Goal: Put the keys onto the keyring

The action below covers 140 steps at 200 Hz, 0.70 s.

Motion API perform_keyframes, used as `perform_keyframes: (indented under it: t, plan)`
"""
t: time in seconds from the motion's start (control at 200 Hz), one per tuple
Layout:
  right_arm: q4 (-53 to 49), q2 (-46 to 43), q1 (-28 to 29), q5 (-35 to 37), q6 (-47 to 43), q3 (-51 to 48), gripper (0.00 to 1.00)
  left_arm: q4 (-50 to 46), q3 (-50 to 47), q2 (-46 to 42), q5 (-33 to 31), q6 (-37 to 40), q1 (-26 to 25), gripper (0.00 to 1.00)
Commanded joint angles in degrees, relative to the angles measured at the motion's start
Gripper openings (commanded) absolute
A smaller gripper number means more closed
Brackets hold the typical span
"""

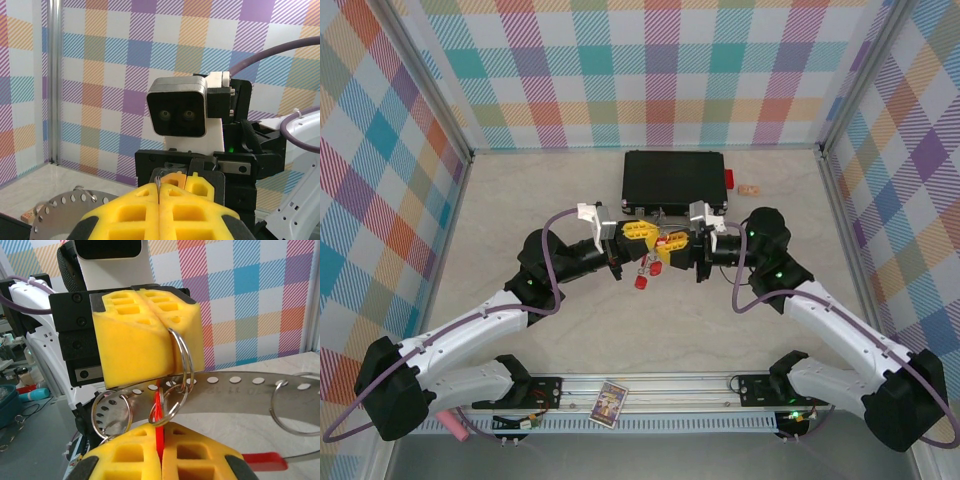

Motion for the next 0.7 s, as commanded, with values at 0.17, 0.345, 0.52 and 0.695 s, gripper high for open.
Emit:
perform_keyframes:
  t: [0.17,0.345,0.52,0.695]
  plan:
    - [-3.3,1.3,0.1,-1.0,-0.6,-0.4,0.03,7.7,0.6,-0.7,0.7,-1.1,-0.3,0.0]
    - [-4.3,-0.4,0.1,2.0,-0.7,-1.2,0.25,6.9,0.4,-1.1,0.4,-0.5,-0.3,0.0]
    - [-3.9,-4.8,-0.3,7.1,-0.6,-3.7,0.22,5.1,-0.4,-1.6,-0.2,0.8,-0.3,0.0]
    - [-2.9,-8.6,-1.8,8.8,1.5,-4.4,0.23,4.6,-0.8,-1.4,-0.5,1.7,-0.3,0.0]
